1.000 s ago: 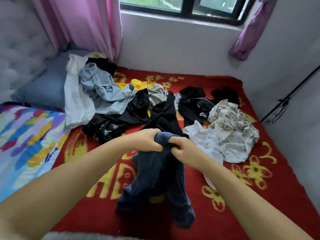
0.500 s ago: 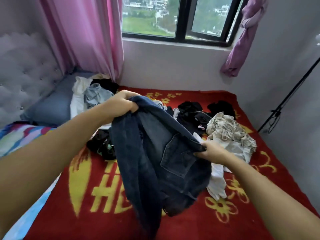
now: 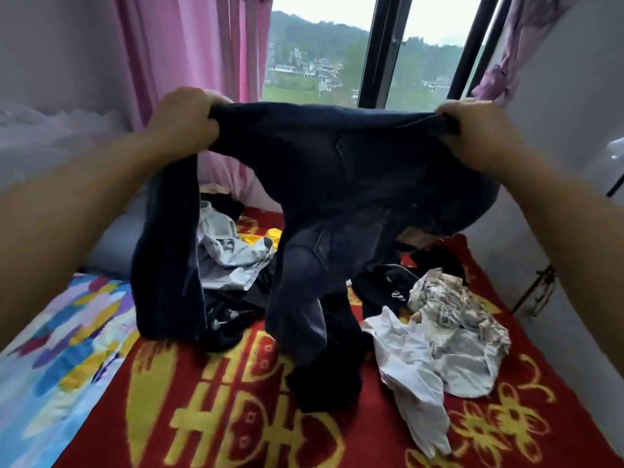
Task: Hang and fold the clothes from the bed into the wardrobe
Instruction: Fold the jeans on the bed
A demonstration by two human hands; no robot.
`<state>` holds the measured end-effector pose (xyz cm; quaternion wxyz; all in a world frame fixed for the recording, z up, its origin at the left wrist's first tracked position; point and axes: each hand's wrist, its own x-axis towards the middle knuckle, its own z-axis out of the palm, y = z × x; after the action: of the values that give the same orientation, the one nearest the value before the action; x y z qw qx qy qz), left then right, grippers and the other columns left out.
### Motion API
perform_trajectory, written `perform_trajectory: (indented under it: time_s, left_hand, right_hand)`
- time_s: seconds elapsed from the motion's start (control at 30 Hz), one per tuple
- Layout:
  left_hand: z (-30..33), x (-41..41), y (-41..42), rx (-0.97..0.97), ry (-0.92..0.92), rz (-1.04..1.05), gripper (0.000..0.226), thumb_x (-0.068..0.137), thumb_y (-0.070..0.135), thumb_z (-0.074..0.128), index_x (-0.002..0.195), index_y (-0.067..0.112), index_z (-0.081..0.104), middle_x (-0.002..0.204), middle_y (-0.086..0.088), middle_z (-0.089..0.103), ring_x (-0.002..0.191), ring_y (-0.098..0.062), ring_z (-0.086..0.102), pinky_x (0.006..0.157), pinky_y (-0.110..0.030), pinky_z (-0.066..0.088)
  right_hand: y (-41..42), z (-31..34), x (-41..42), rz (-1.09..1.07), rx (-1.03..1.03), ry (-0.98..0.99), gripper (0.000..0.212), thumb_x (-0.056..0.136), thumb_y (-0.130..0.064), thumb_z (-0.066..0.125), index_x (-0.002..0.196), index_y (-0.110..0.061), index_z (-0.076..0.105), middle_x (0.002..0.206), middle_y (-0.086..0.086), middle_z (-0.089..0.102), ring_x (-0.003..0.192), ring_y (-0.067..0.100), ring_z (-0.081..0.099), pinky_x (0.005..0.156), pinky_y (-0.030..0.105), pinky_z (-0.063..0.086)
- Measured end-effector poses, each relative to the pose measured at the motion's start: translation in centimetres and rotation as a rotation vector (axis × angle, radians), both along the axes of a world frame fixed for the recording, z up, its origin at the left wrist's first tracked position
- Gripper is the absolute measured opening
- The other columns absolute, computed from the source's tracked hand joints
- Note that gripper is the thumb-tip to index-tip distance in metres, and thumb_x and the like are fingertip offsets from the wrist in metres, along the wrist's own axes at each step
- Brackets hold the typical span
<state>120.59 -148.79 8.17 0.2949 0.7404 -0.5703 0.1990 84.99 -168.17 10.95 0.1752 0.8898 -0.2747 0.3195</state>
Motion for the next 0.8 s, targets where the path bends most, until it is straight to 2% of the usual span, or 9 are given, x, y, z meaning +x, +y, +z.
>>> perform_trajectory:
  time_s: [0.13,0.23,0.27,0.33,0.4,0.43,0.5,0.67,0.8]
  left_hand:
    - [-8.9,-1.2,0.8,0.245,-0.008,-0.321,0.05,0.057,0.006,0.04,0.097,0.0,0.07,0.096,-0.015,0.069,0.092,-0.031,0.064,0.082,-0.037,0.047]
    - [-21.8,-1.5,1.9,0.481,0.013,-0.418,0.049,0.058,0.0,0.052,0.101,0.007,0.074,0.099,-0.009,0.071,0.093,-0.029,0.066,0.085,-0.042,0.051]
    - [-26.1,-1.3,2.7,0.542,-0.041,-0.423,0.05,0.058,-0.003,0.059,0.104,0.011,0.074,0.1,-0.006,0.071,0.094,-0.028,0.067,0.087,-0.042,0.051]
    - [-34.7,-1.3,4.7,0.827,-0.192,-0.347,0.063,0.066,-0.002,0.064,0.123,0.024,0.064,0.119,-0.001,0.065,0.114,-0.023,0.059,0.104,-0.043,0.039]
    - [-42.4,-2.8,7.2,1.248,-0.227,-0.221,0.07,0.084,0.009,0.05,0.146,0.033,0.032,0.15,0.0,0.036,0.143,-0.017,0.026,0.116,-0.045,0.012]
    - [-45.4,-4.2,8.0,1.408,-0.207,-0.181,0.071,0.088,0.014,0.044,0.151,0.034,0.018,0.157,-0.001,0.021,0.147,-0.017,0.013,0.117,-0.045,0.005]
    - [-49.8,-8.1,7.5,1.535,-0.15,-0.249,0.071,0.091,0.017,0.041,0.152,0.031,0.009,0.16,-0.001,0.01,0.148,-0.017,0.007,0.117,-0.041,0.006]
    - [-54.4,-21.3,0.7,1.273,0.167,-0.429,0.057,0.093,0.014,0.041,0.148,0.021,0.028,0.142,-0.004,0.041,0.128,-0.024,0.04,0.099,-0.035,0.037]
    - [-58.2,-33.5,-3.0,1.293,0.61,-0.22,0.048,0.099,0.039,0.036,0.142,0.018,0.033,0.134,-0.008,0.047,0.122,-0.029,0.047,0.091,-0.04,0.043]
  right_hand:
    - [1.1,-4.6,-2.7,0.155,0.065,0.214,0.021,0.076,0.003,0.072,0.097,0.002,0.069,0.086,0.021,0.065,0.075,0.038,0.063,0.071,0.039,0.05]
    - [2.7,-15.2,-3.2,0.178,0.108,0.372,0.025,0.068,0.001,0.074,0.091,-0.008,0.07,0.078,0.013,0.06,0.06,0.033,0.062,0.056,0.036,0.05]
    - [3.8,-19.8,-3.2,0.198,0.127,0.454,0.025,0.069,-0.005,0.074,0.092,-0.011,0.069,0.079,0.01,0.06,0.062,0.031,0.063,0.059,0.035,0.05]
    - [6.6,-30.1,-3.7,0.176,0.388,0.751,0.034,0.087,-0.025,0.064,0.12,-0.02,0.058,0.104,0.006,0.058,0.092,0.028,0.061,0.079,0.036,0.045]
    - [9.4,-39.8,-6.2,0.071,0.879,0.998,0.051,0.094,-0.041,0.052,0.141,-0.026,0.038,0.127,0.006,0.046,0.114,0.029,0.051,0.092,0.037,0.038]
    - [10.2,-43.4,-7.7,0.001,1.08,1.013,0.053,0.094,-0.043,0.052,0.143,-0.027,0.035,0.129,0.006,0.044,0.117,0.031,0.05,0.094,0.036,0.039]
    - [10.3,-48.8,-10.5,-0.119,1.335,0.925,0.05,0.096,-0.038,0.052,0.142,-0.024,0.039,0.128,0.007,0.046,0.118,0.028,0.052,0.095,0.033,0.041]
    - [4.7,-55.4,-12.9,-0.365,1.436,0.593,0.032,0.094,-0.014,0.052,0.125,-0.007,0.059,0.125,0.013,0.062,0.116,0.026,0.056,0.095,0.028,0.039]
    - [0.5,-60.2,-11.5,-0.535,1.473,0.346,0.042,0.096,-0.016,0.05,0.135,0.0,0.048,0.135,0.018,0.054,0.125,0.031,0.05,0.099,0.033,0.037]
